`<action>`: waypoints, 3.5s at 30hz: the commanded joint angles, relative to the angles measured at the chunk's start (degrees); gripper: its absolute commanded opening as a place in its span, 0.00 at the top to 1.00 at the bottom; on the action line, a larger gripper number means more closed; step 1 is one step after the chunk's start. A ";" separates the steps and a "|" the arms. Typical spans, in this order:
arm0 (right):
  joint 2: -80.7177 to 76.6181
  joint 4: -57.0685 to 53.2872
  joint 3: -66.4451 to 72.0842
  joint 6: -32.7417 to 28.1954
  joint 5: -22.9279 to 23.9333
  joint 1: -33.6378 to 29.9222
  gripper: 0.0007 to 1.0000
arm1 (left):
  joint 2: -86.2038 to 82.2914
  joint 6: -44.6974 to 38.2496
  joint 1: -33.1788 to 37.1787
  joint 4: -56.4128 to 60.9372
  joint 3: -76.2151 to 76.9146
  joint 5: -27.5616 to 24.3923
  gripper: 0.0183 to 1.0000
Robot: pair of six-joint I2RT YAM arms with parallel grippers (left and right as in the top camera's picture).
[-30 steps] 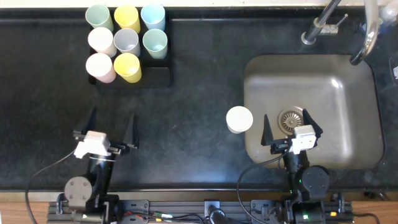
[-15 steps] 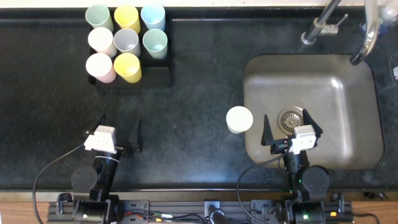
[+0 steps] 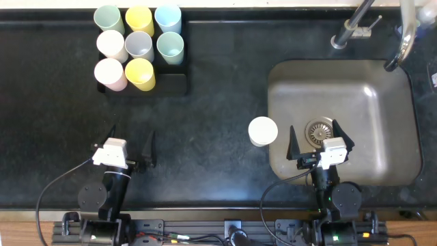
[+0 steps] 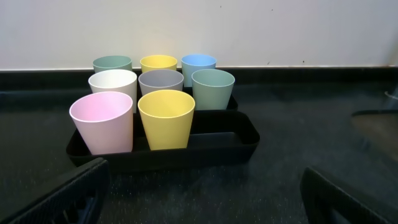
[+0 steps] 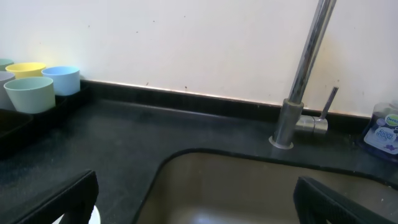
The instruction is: Store Cups
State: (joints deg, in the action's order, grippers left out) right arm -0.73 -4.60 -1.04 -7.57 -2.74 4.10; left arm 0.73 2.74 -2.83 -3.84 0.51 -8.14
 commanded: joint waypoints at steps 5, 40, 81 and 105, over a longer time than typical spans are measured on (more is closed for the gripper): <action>0.48 0.33 0.74 -0.17 -0.22 -0.33 0.00 | -0.57 -1.25 0.48 -0.33 -0.04 0.31 0.00; -20.85 -4.87 -20.52 -1.44 -1.73 -0.37 0.00 | -0.57 -1.25 0.48 -0.33 -0.04 0.31 0.00; -95.25 -74.86 -77.24 12.15 -1.49 8.13 0.05 | -0.57 -1.22 0.48 -0.31 -0.04 0.31 0.00; -101.35 -75.89 -81.11 13.40 5.60 15.50 0.55 | -0.57 -1.25 0.48 -0.33 -0.04 0.31 0.00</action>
State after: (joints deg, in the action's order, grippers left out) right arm -101.91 -80.68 -80.64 4.97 1.52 19.29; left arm 0.73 2.72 -2.83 -3.86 0.51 -7.94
